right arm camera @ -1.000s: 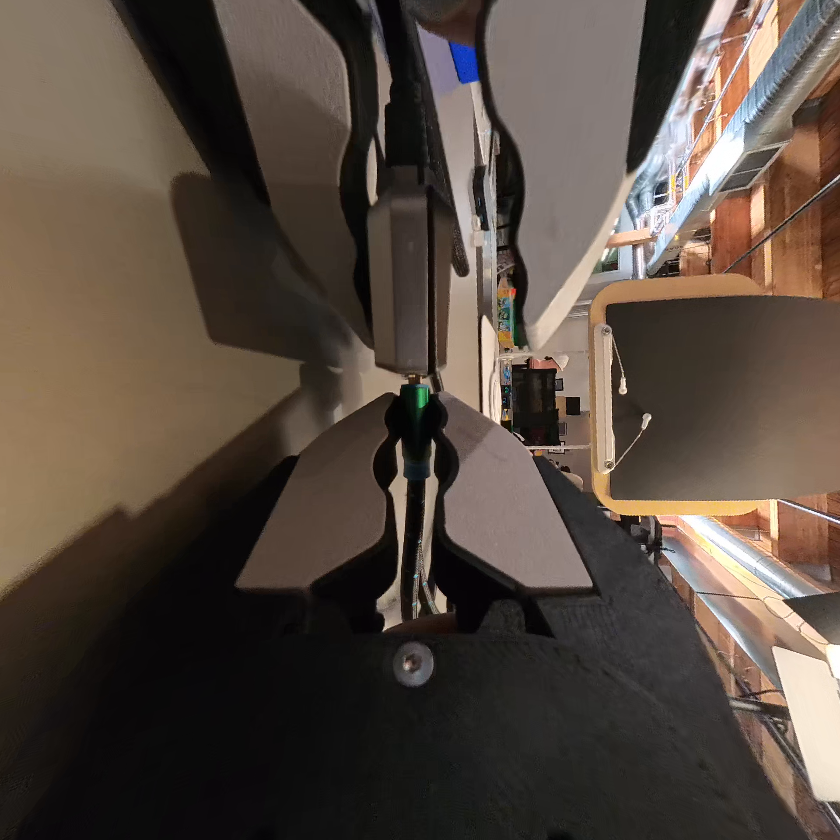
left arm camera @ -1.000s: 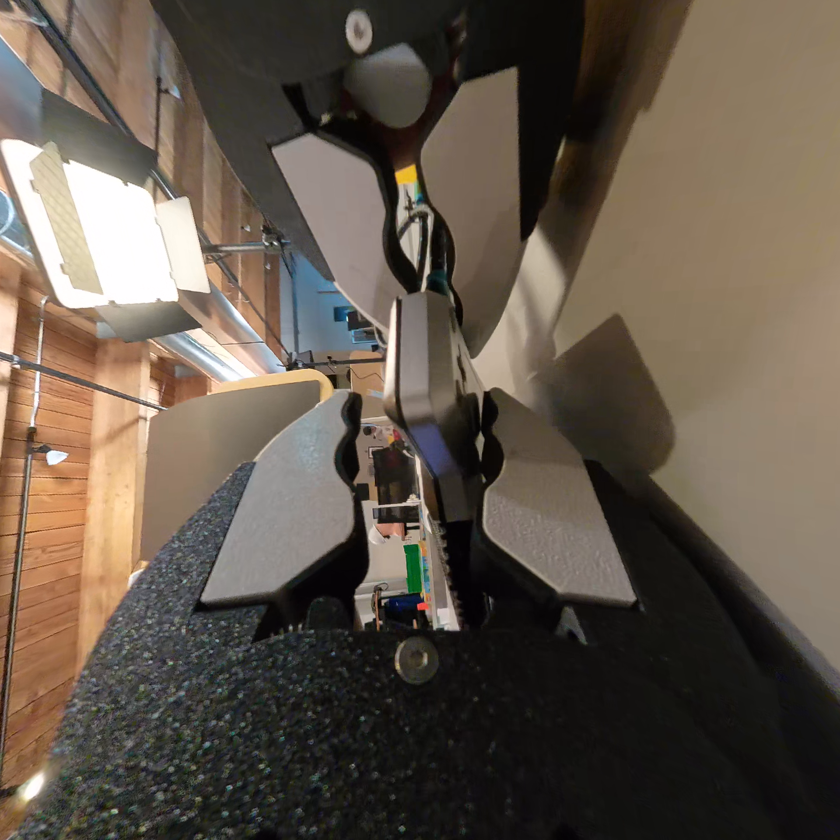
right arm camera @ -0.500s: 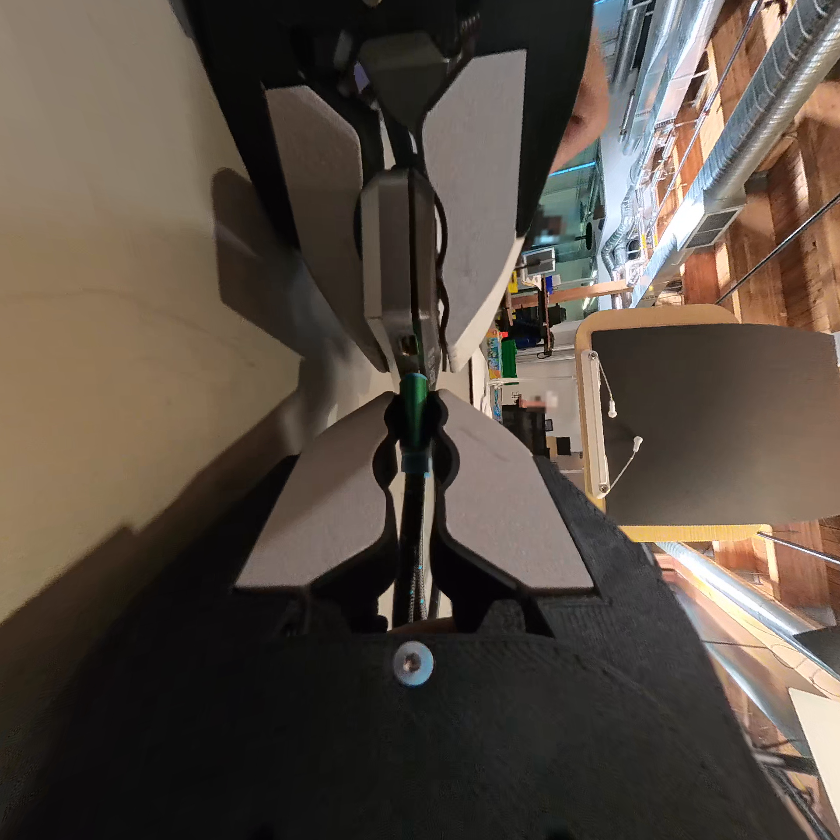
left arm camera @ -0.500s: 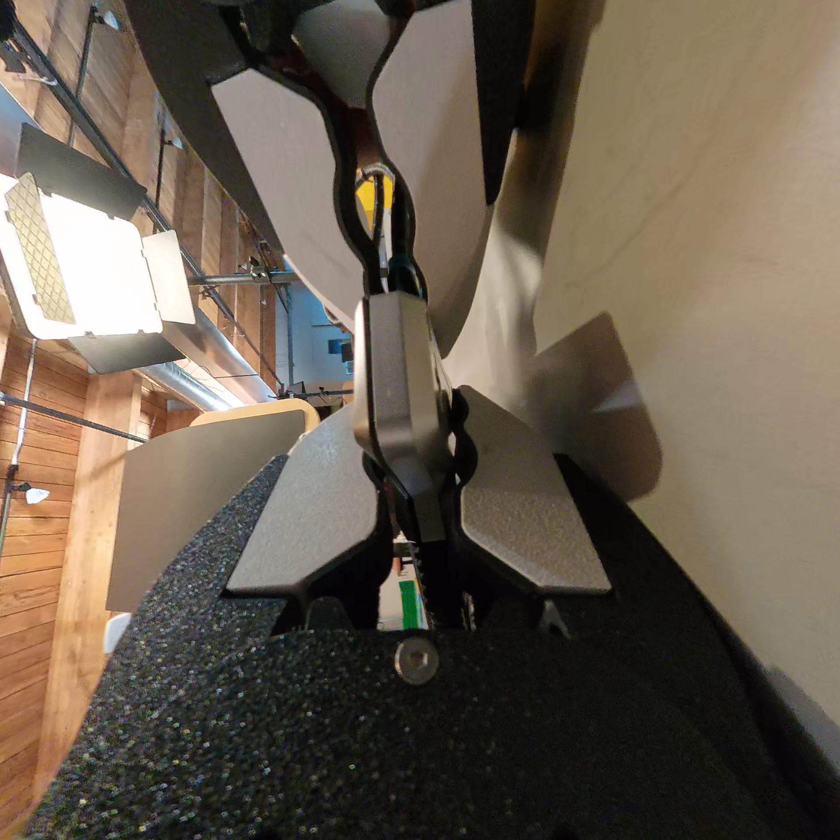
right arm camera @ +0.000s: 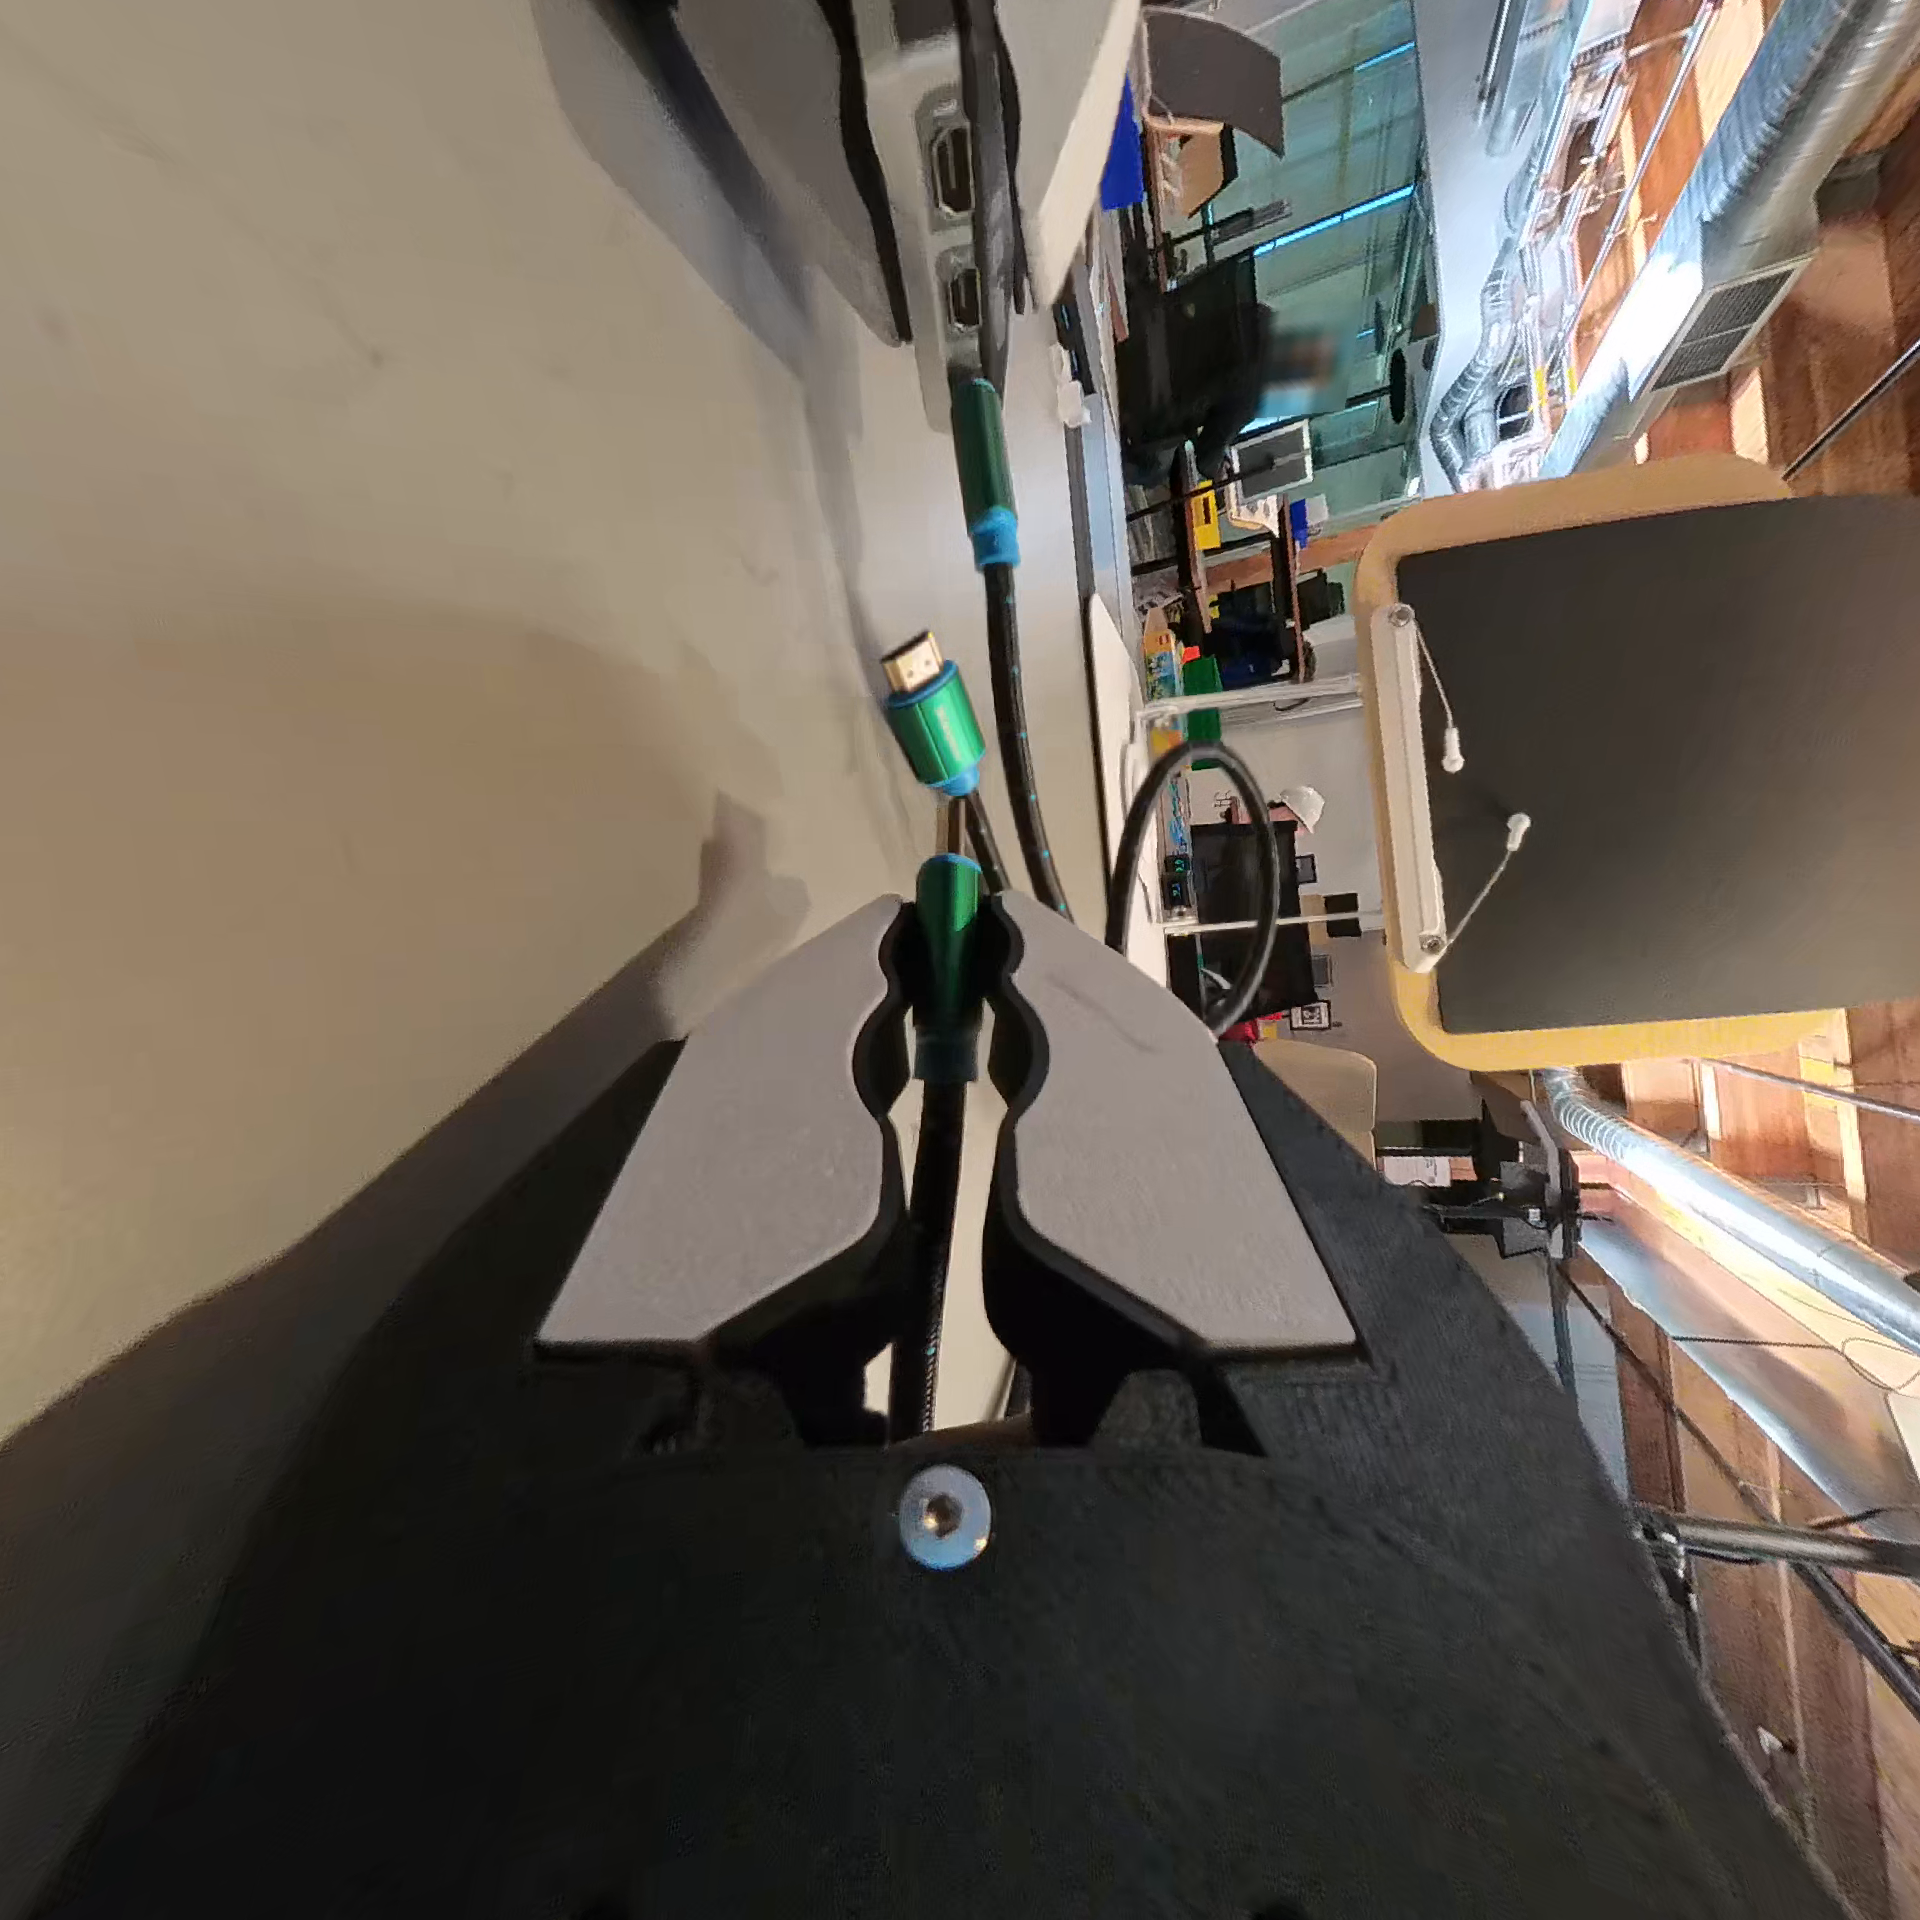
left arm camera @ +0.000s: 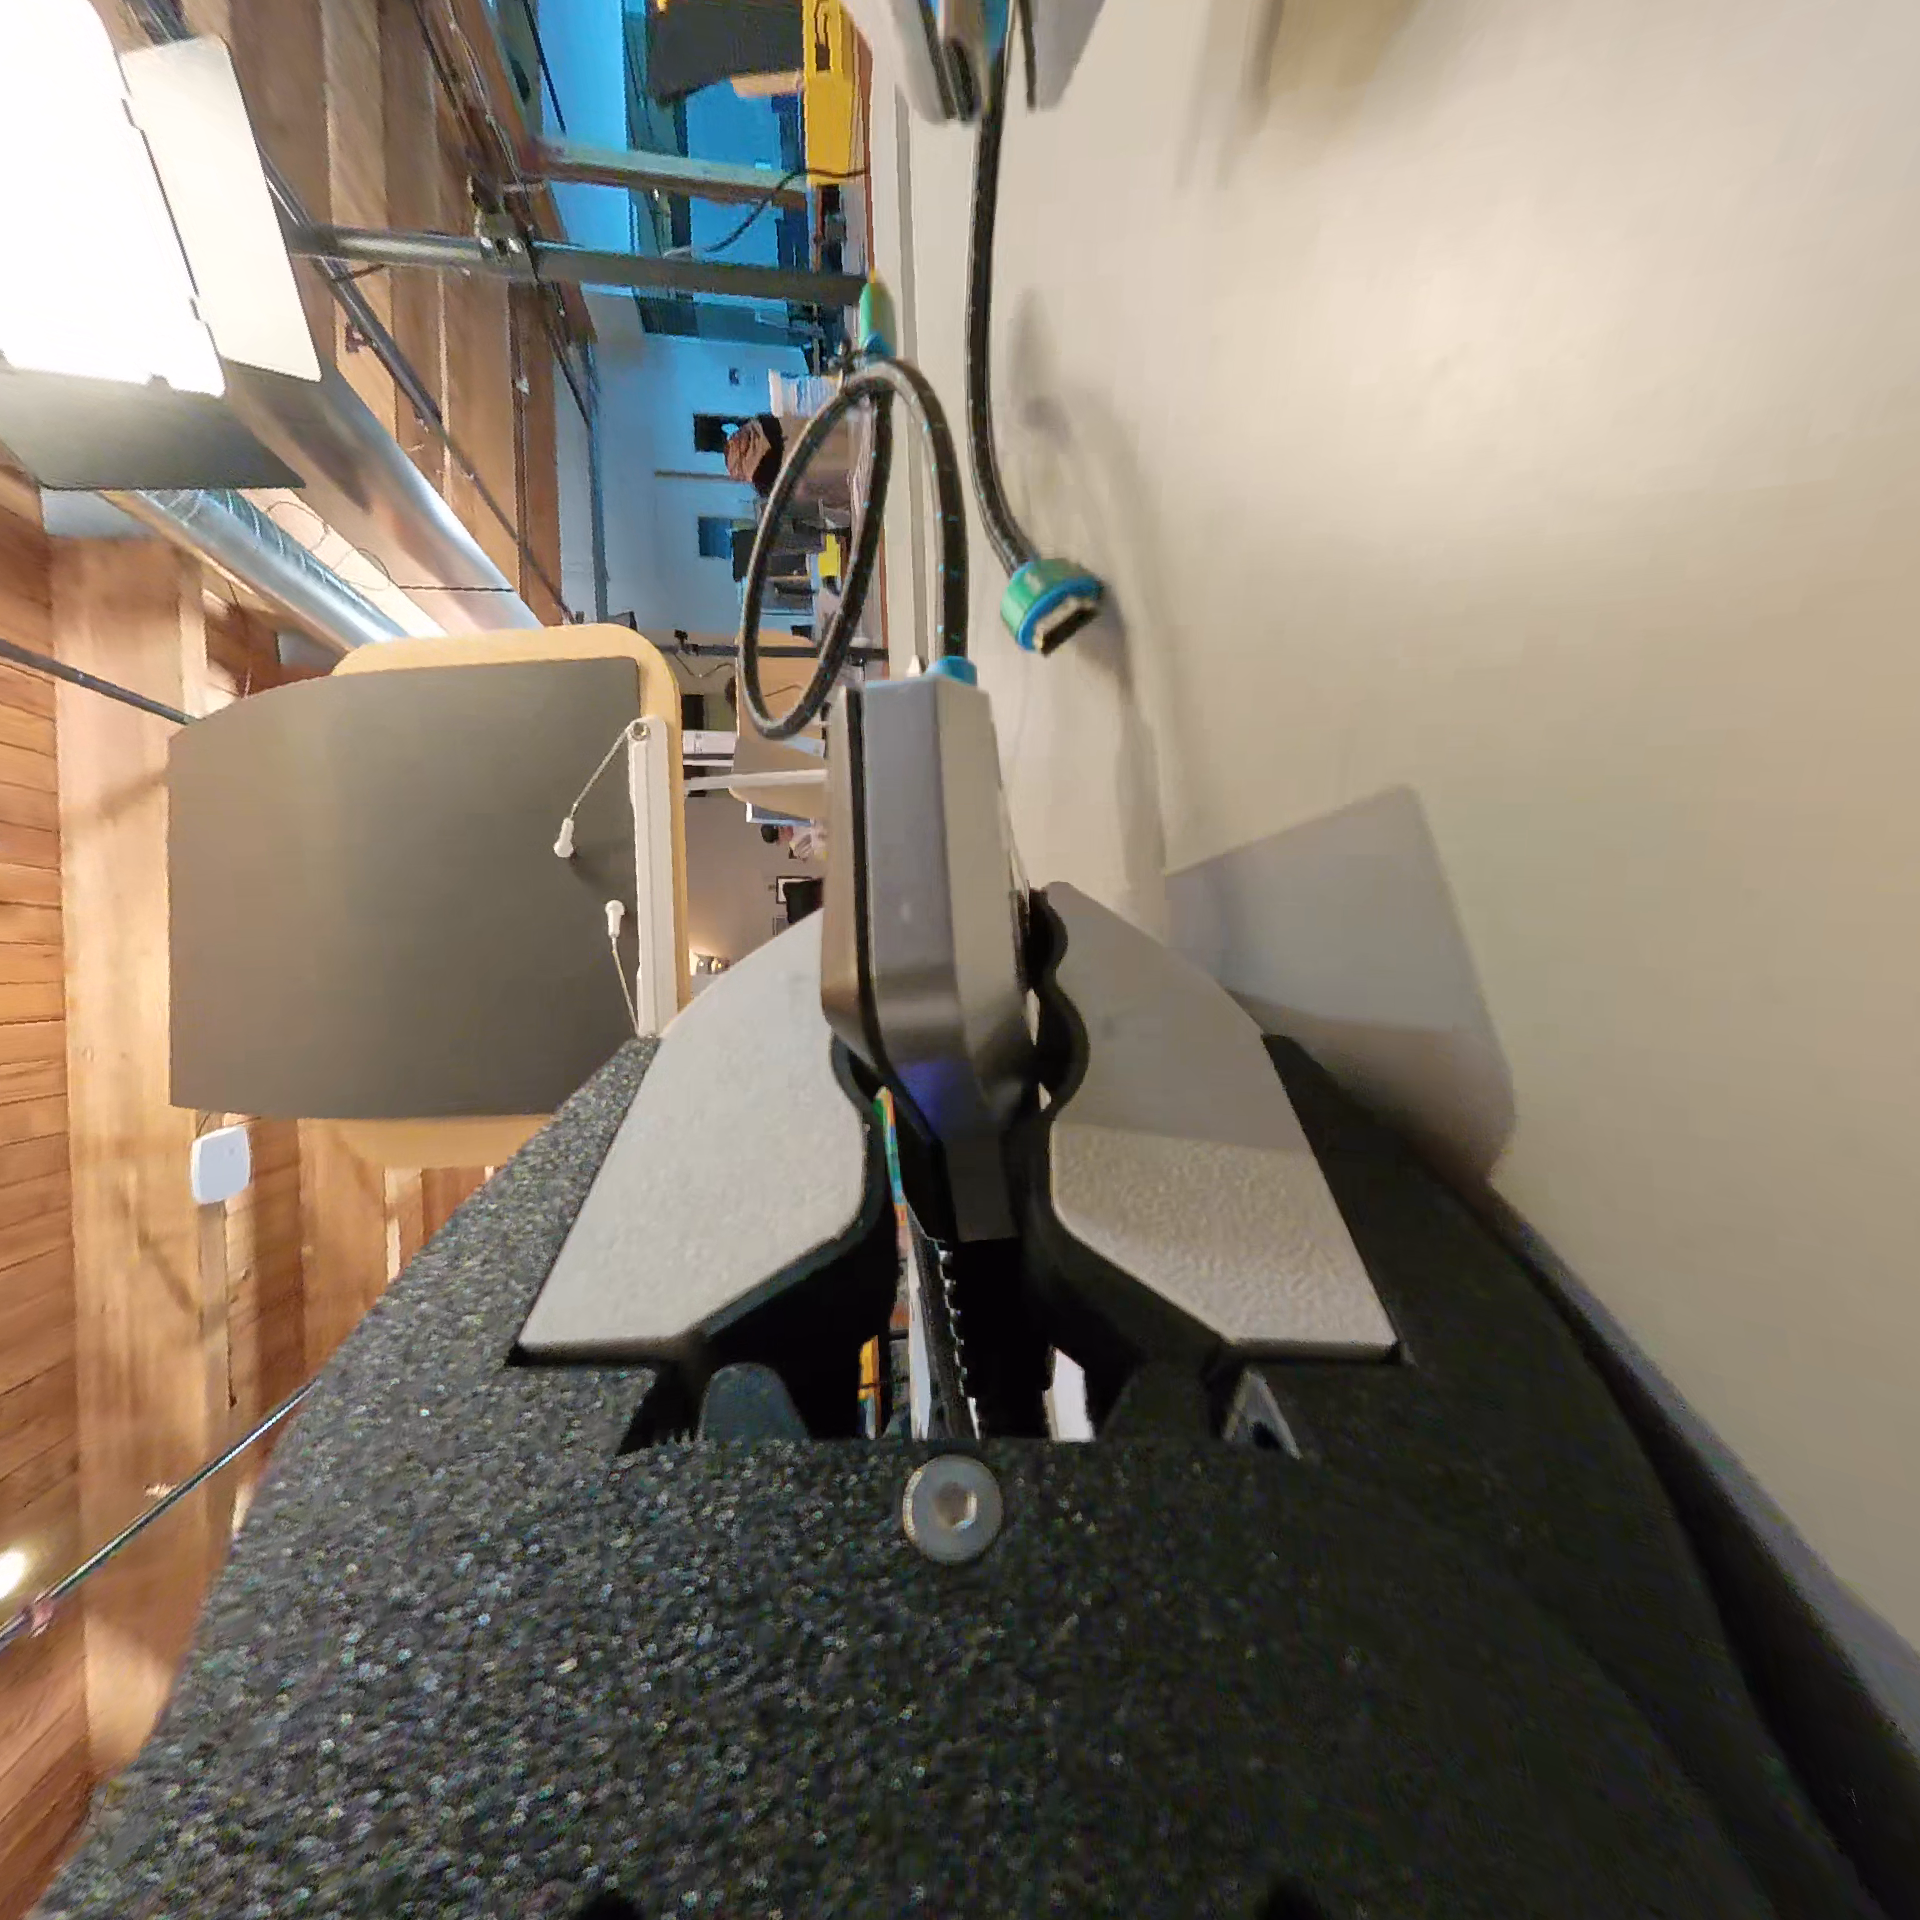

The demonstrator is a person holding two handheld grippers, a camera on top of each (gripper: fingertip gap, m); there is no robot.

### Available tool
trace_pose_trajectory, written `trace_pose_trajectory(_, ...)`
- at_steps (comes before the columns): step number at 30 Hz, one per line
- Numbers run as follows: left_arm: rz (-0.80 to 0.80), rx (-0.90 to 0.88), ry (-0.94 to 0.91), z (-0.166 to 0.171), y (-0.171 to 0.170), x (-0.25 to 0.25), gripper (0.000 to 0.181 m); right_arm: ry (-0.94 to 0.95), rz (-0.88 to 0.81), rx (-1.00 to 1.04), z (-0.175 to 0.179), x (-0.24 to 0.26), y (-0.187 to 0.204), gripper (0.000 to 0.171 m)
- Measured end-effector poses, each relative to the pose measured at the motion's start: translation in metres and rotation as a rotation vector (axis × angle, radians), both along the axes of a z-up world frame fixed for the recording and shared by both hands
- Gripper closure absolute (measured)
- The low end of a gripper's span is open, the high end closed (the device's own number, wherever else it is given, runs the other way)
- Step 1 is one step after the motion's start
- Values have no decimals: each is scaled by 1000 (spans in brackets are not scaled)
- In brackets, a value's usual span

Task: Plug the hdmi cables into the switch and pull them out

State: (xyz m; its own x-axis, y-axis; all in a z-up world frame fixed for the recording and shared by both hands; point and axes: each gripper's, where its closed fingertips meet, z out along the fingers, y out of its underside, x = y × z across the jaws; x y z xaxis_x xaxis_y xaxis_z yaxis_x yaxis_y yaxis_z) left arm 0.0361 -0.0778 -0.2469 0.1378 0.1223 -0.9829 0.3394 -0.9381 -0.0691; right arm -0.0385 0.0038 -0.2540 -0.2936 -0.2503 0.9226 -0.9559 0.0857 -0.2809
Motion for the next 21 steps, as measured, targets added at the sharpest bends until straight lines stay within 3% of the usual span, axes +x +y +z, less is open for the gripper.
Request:
trace_pose_trajectory(15, 167, 53, 9, 5, -29, 0, 156, -62, -70, 18, 0, -4, -9, 160)
trace_pose_trajectory(21, 186, 44, 24, 8, -32, 1, 156, -35, -123, -70, 20, -17, -4, 160)
